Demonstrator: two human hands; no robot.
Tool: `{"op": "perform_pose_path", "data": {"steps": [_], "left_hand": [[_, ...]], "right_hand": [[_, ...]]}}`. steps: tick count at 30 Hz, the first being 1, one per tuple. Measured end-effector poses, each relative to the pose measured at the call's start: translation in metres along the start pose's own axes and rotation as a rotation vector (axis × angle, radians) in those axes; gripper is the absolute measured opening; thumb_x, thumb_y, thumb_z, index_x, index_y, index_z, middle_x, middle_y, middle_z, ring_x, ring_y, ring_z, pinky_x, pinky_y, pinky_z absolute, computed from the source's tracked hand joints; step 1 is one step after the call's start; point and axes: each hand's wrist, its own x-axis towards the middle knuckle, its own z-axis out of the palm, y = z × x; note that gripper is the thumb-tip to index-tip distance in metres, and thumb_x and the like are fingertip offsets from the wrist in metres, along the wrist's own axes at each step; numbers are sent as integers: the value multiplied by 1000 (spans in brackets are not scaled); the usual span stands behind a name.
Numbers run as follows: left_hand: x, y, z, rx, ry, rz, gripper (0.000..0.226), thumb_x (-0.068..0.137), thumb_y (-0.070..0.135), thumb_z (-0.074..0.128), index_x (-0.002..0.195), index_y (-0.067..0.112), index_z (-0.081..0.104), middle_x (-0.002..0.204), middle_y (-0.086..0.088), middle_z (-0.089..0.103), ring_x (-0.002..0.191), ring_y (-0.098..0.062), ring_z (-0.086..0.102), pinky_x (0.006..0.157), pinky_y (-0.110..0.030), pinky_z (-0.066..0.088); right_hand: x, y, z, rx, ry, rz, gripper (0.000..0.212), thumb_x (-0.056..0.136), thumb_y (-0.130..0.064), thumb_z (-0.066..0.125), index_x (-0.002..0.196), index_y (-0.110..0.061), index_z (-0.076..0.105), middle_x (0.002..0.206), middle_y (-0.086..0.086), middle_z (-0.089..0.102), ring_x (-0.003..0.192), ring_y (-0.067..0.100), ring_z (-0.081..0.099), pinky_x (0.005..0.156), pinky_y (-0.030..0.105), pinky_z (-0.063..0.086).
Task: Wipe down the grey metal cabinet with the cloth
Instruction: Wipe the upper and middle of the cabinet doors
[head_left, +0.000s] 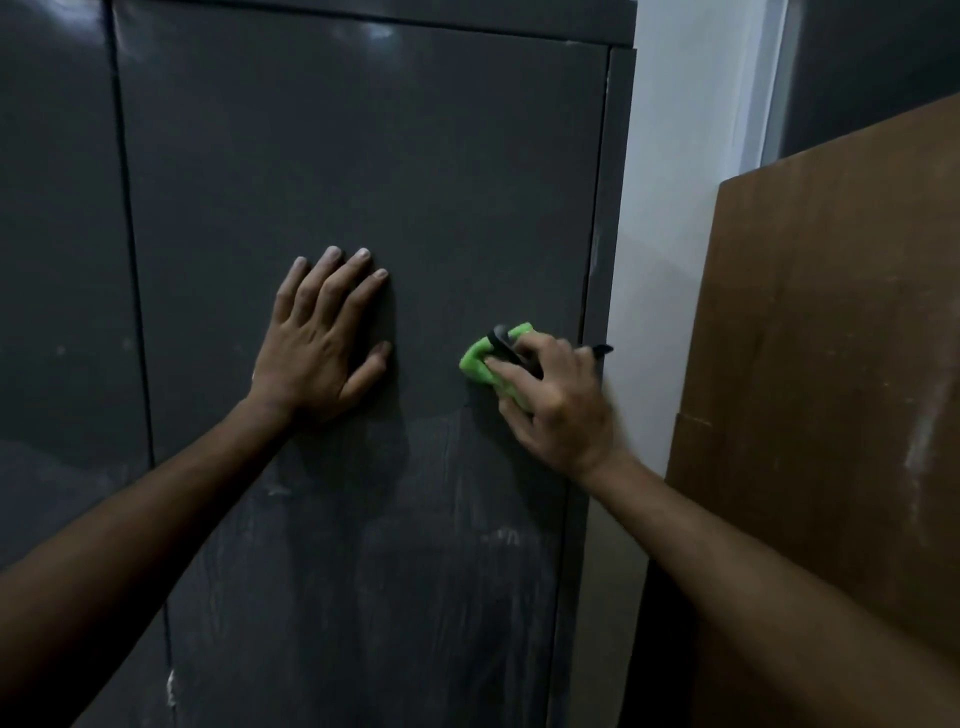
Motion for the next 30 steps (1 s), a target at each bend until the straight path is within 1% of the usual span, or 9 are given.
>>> {"op": "perform_pose_path", "data": {"steps": [2,5,7,11,13,18,24,28,30], "left_hand": [[0,0,-1,0,-2,1,76,100,55,42,162,10,35,169,-16,31,159,-37,21,131,-56,13],[1,1,-3,0,-20,-3,76,100,54,41,162,10,34,169,-16,30,160,-37,20,130,-57,14],[1,2,-2,-1,-23,-3,77,100,55,41,162,11,33,170,-16,29,160,-37,20,130,-57,14],[0,-1,0,4,-9,2,77,101,55,42,163,11,32,170,-15,29,160,-35,19,131,-55,13],[0,0,-2,6,-14,0,77,100,54,43,163,11,32,170,-15,29,160,-35,19,131,-55,13],[1,1,-3,6,-24,-7,76,100,54,44,163,12,33,170,-14,29,160,-35,20,132,-53,12],[1,2,-6,-3,-44,-8,76,101,54,44,163,12,32,171,-14,28,161,-34,19,132,-52,10],[2,-1,-15,-70,-68,25,75,101,51,45,163,11,34,171,-15,28,160,-35,18,131,-54,10],[1,-6,-20,-102,-90,66,73,101,50,44,163,11,35,171,-15,27,161,-35,18,132,-54,10]], "right_hand": [[-23,-25,12,59,9,29,42,89,-25,66,131,-25,61,126,16,58,98,31,55,76,40,40],[-61,-44,12,99,-284,-550,23,95,-28,60,115,-24,68,126,14,64,100,28,62,79,38,41],[-41,-31,4,67,-370,-682,20,97,-31,56,109,-23,69,125,12,64,95,25,62,79,39,40],[17,-21,9,4,-60,-49,33,89,-27,64,121,-21,70,124,15,60,95,31,59,77,40,38],[4,-41,19,43,-12,44,37,87,-24,66,123,-21,69,124,16,60,96,33,59,77,41,38],[-32,-54,16,63,-383,-702,24,91,-34,64,113,-25,69,128,10,63,97,24,62,81,39,43],[20,-51,23,-1,14,53,39,86,-24,68,125,-20,67,121,16,59,94,32,57,76,41,39],[-32,-80,31,26,-285,-581,27,92,-32,60,115,-26,72,127,14,66,100,28,64,79,38,44],[-18,-70,24,2,-434,-752,28,92,-37,63,116,-27,69,130,11,63,101,24,61,82,38,43]]}}
